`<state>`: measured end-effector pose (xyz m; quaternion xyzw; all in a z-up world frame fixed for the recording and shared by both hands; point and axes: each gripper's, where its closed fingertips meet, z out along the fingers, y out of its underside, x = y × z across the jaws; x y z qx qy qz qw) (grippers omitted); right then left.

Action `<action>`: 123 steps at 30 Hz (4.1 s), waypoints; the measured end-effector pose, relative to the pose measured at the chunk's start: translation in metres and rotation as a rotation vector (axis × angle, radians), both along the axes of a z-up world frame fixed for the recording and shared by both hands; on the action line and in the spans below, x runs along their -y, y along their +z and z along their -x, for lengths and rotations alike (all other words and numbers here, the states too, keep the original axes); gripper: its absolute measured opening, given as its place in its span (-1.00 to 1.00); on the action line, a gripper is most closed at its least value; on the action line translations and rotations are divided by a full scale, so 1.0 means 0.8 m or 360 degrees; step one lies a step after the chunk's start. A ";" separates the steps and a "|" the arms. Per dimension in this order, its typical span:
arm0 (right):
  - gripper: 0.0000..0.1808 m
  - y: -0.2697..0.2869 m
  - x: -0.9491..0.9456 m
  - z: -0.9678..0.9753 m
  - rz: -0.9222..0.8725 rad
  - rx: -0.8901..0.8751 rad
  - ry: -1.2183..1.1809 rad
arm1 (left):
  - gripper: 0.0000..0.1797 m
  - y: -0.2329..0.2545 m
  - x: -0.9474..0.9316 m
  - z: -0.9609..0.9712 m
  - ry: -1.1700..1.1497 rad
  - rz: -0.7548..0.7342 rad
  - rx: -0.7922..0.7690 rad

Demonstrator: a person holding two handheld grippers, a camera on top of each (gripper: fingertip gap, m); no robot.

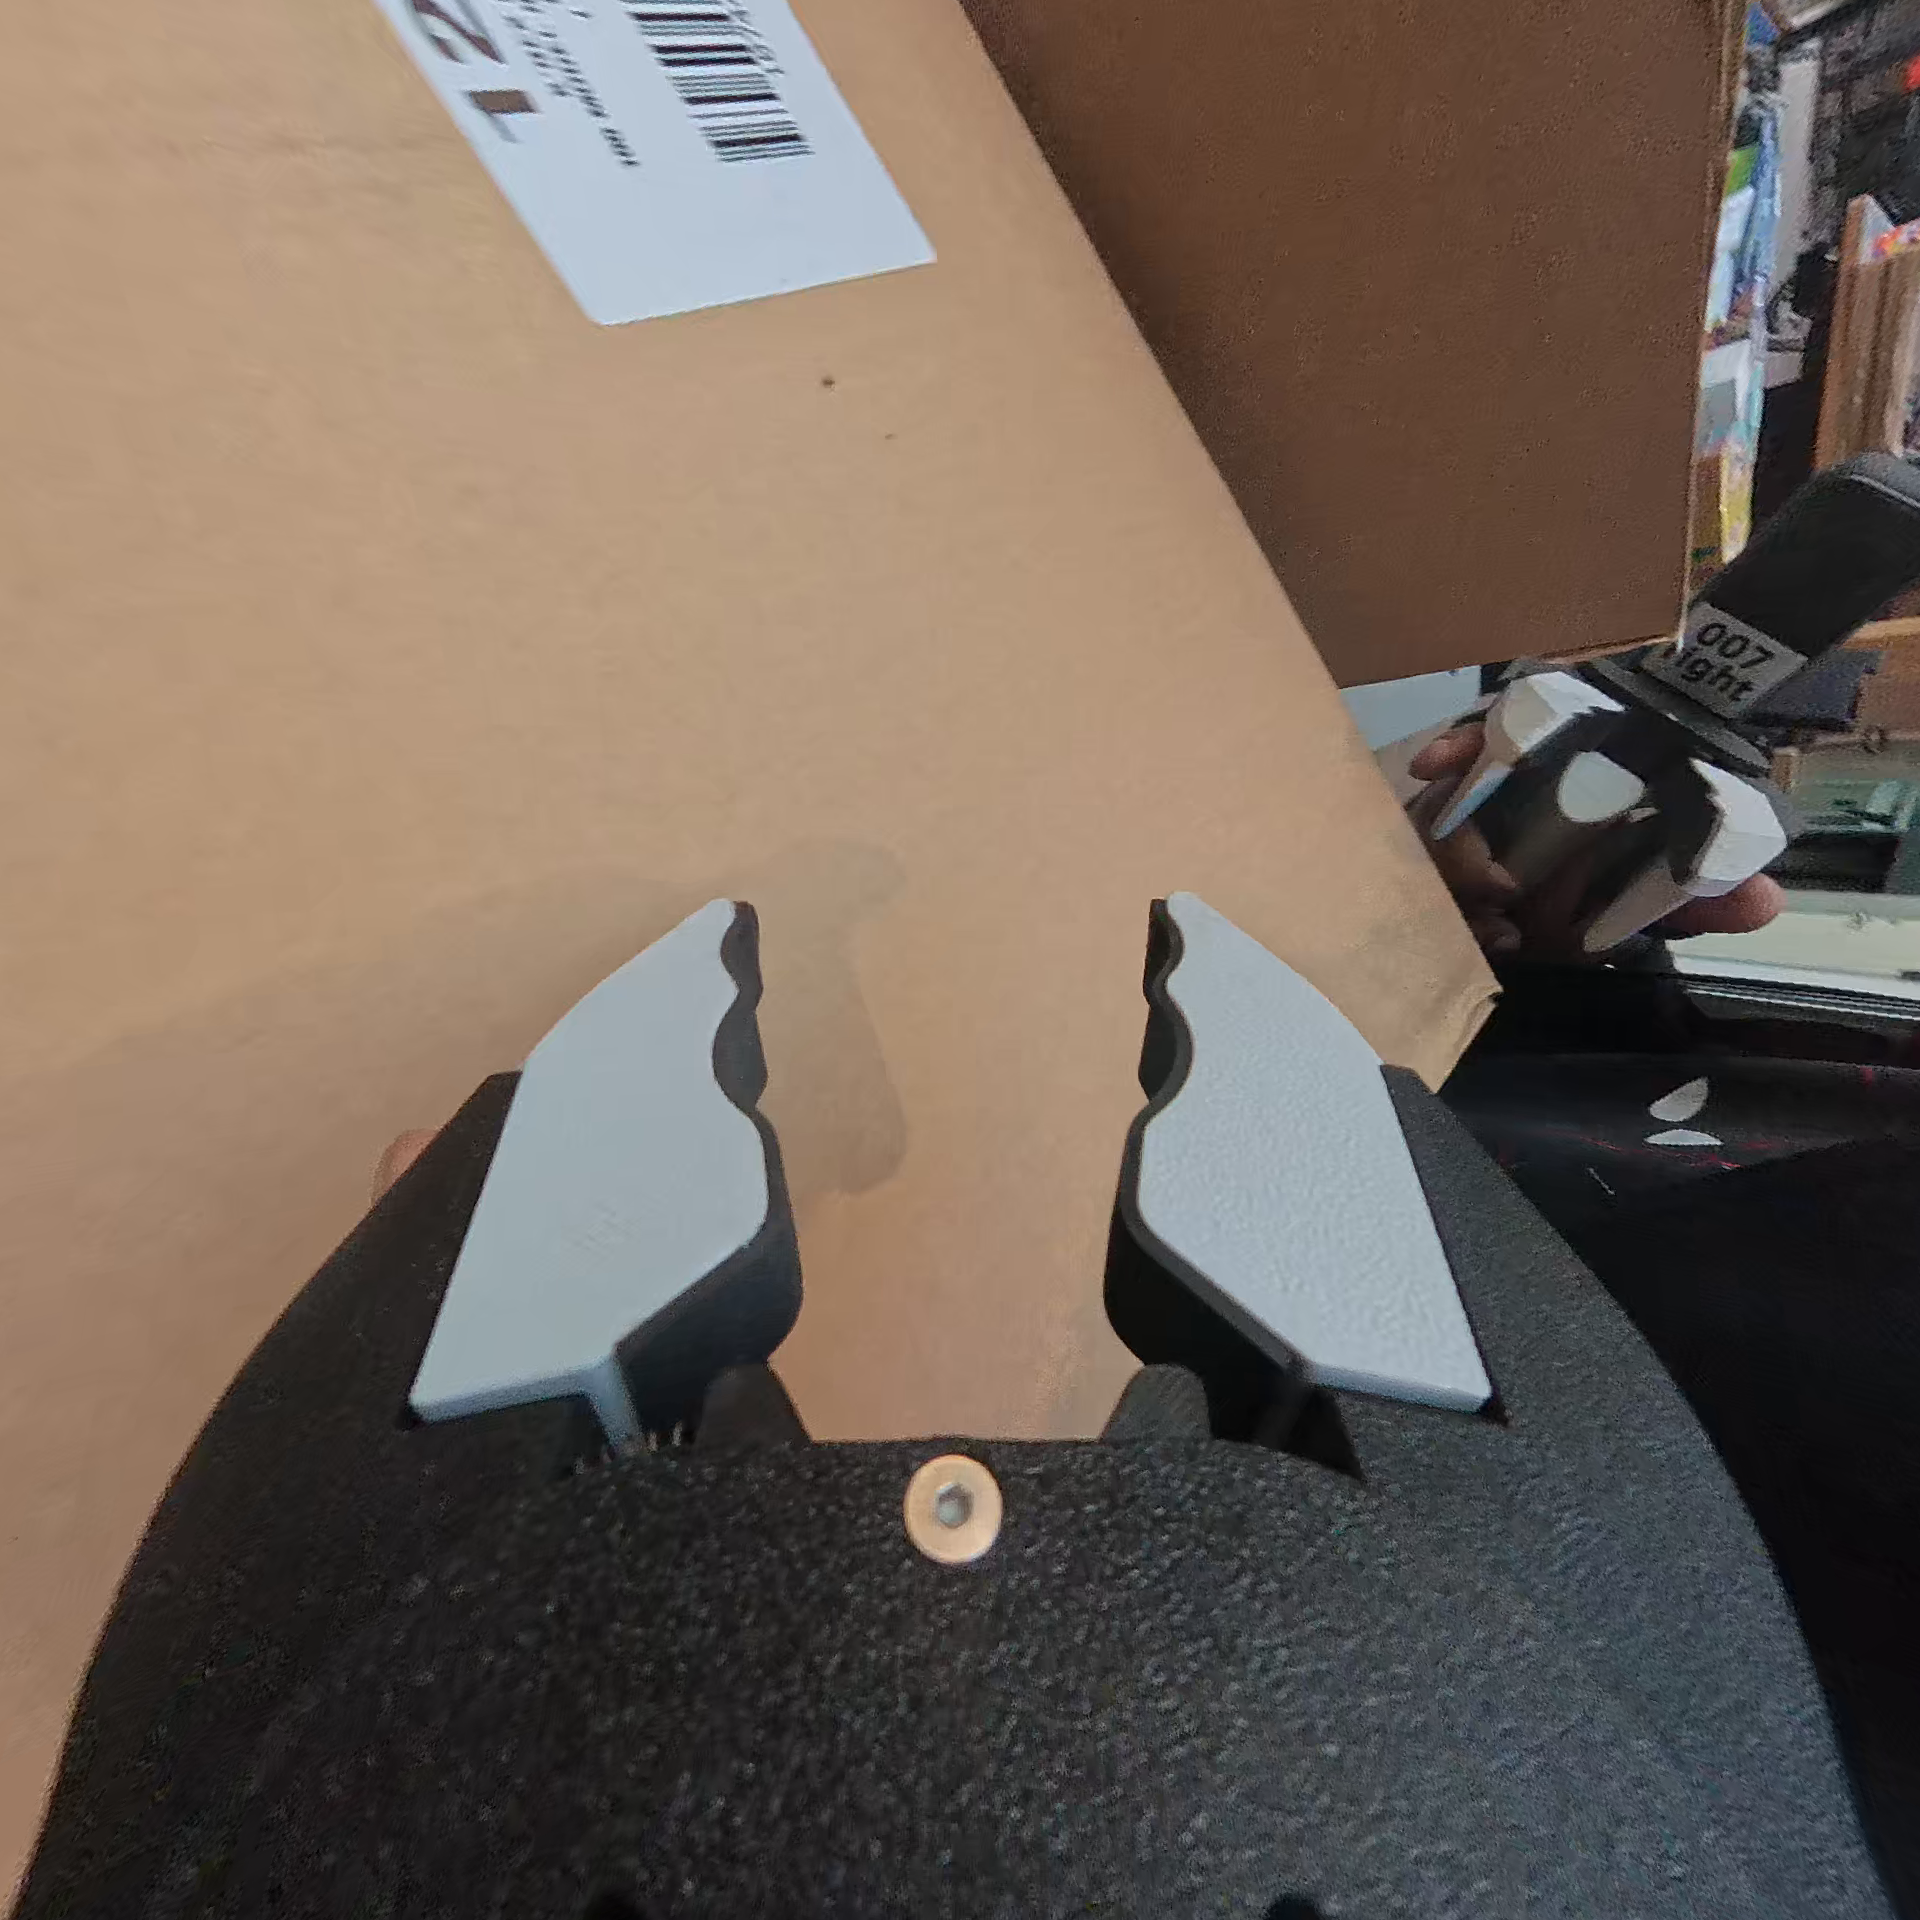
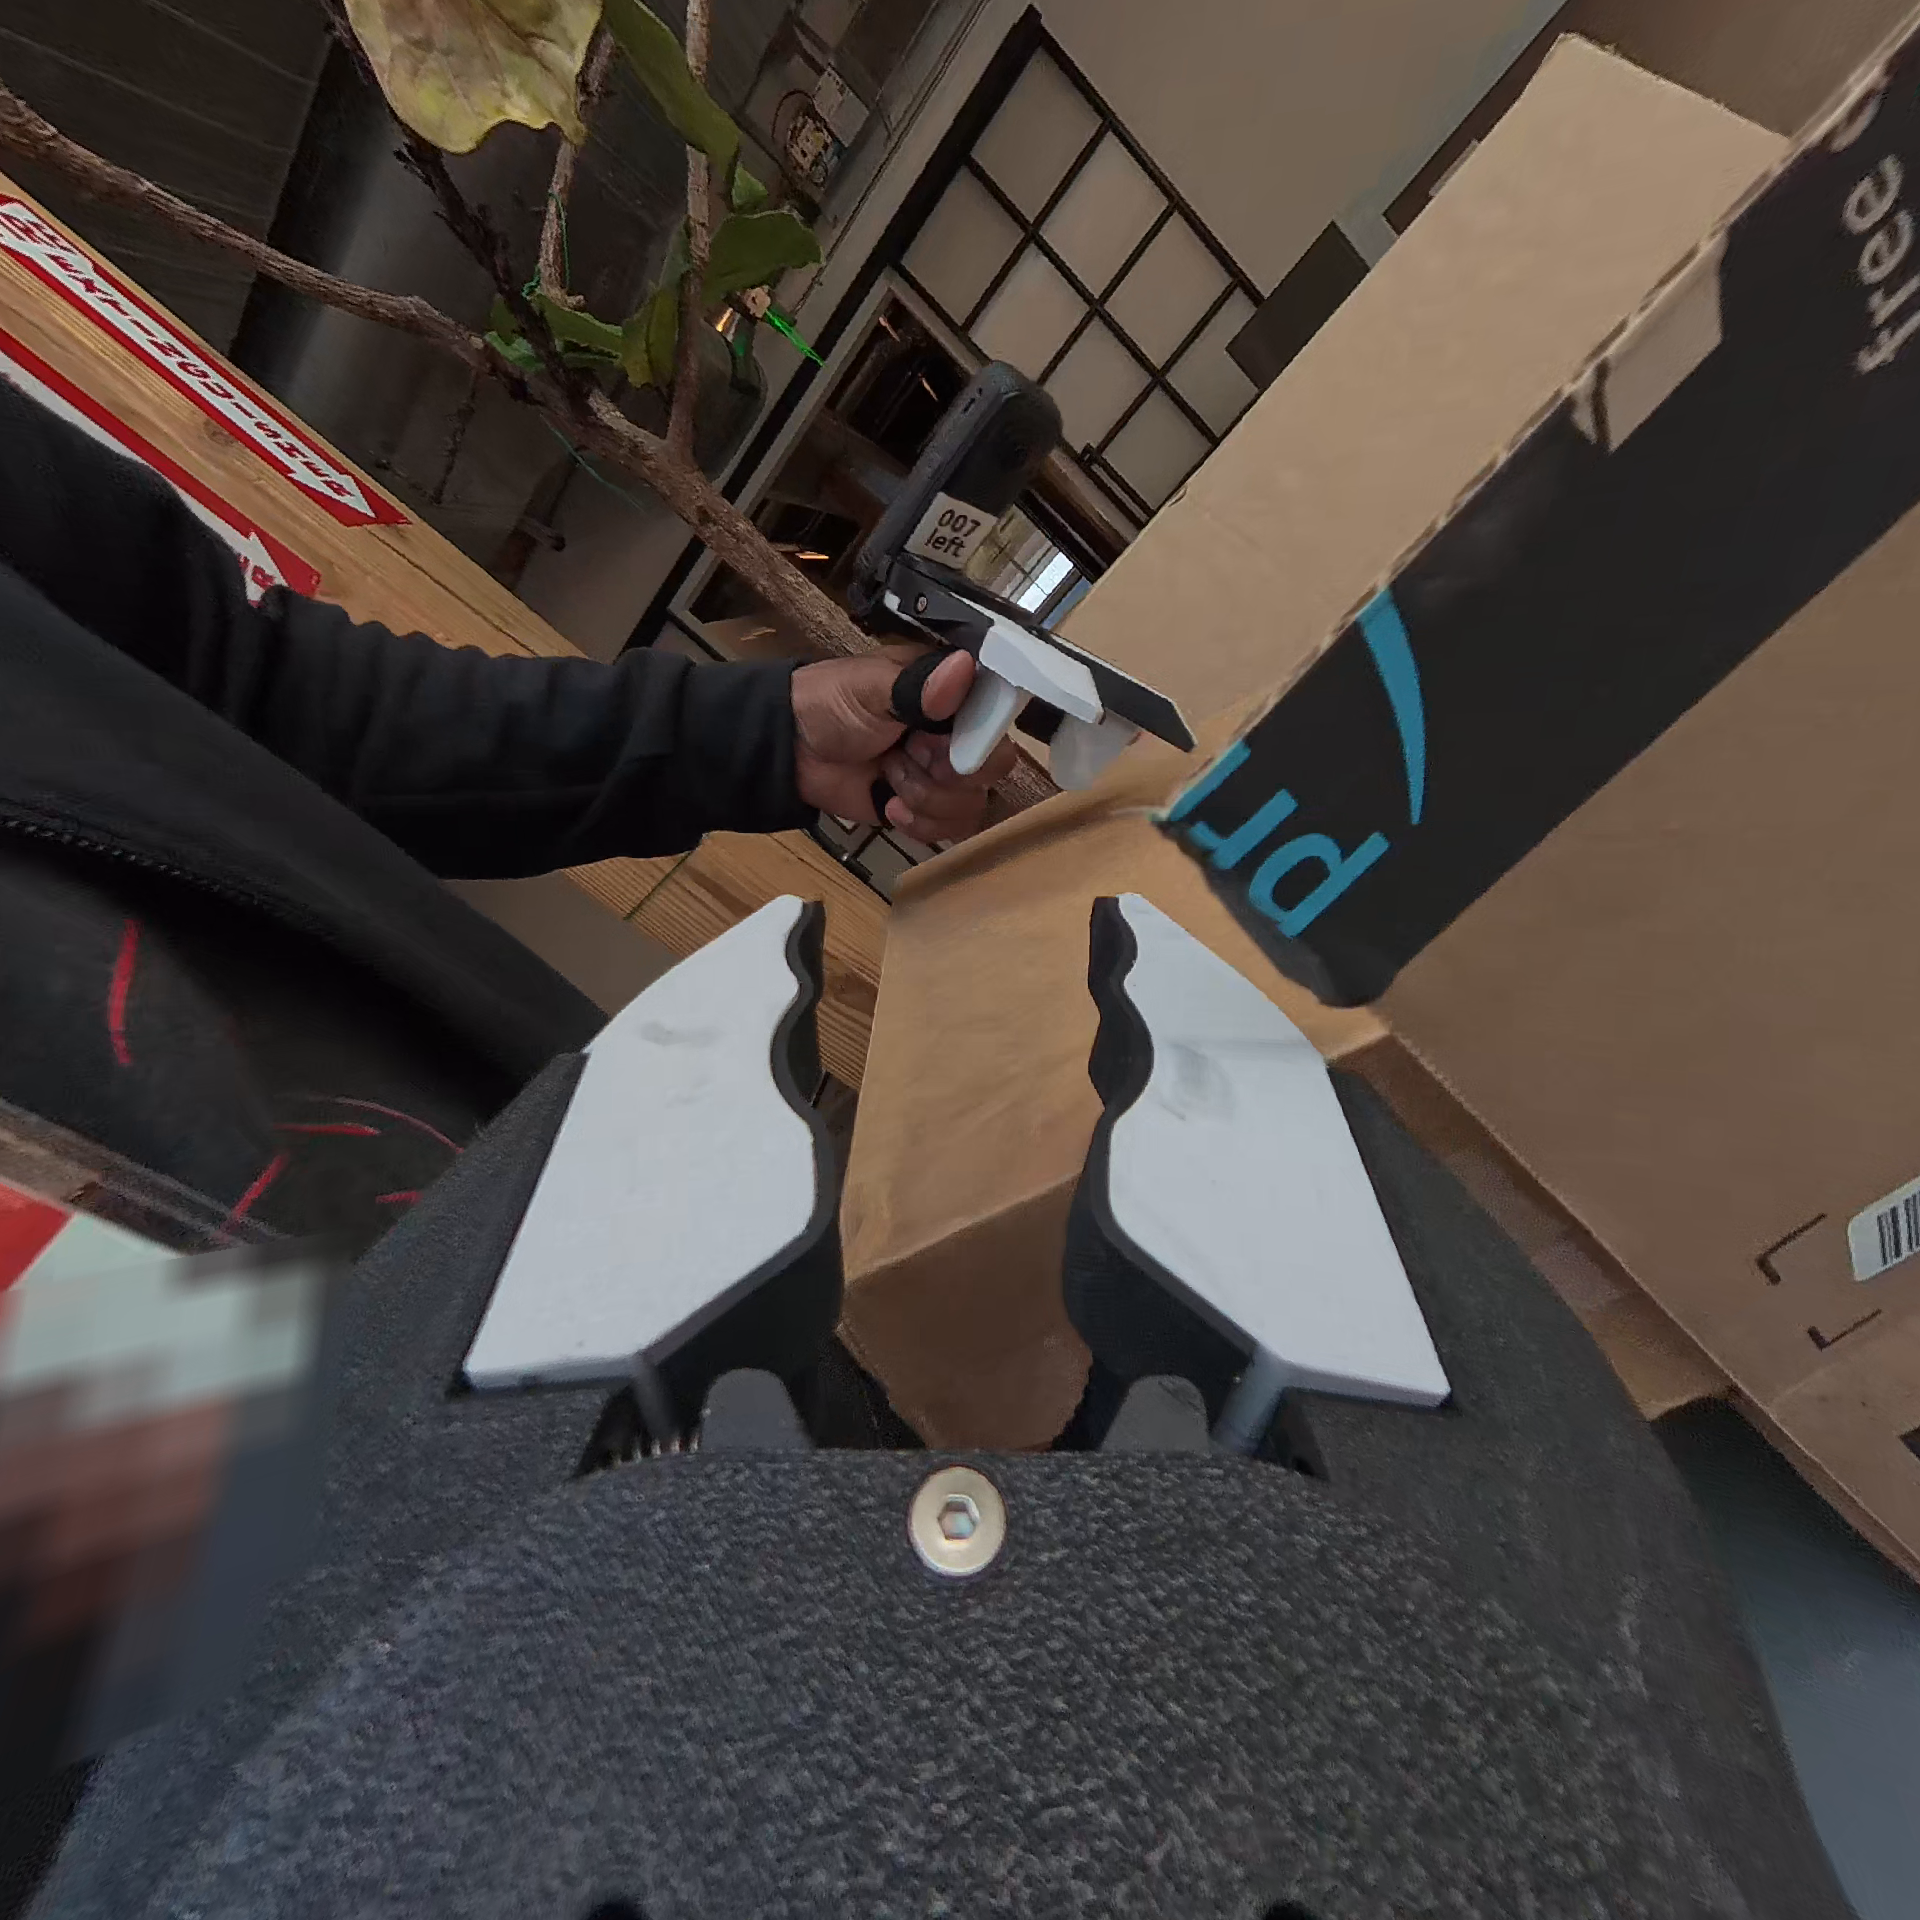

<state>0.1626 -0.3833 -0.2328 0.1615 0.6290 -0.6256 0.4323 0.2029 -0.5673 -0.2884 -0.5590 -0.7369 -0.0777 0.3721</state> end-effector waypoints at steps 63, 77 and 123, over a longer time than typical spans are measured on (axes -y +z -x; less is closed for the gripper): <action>-0.44 -0.006 0.177 -0.137 -0.1375 -0.0609 0.0301 | -0.38 0.087 0.156 -0.084 0.0345 -0.0936 -0.1161; -0.43 -0.021 0.210 -0.147 -0.1422 -0.0565 0.0302 | -0.40 0.085 0.157 -0.084 0.0268 -0.0978 -0.1147; 0.40 -0.112 0.413 0.133 -0.1260 -0.1082 0.0880 | 0.58 -0.036 0.039 -0.248 0.1759 -0.0821 -0.0553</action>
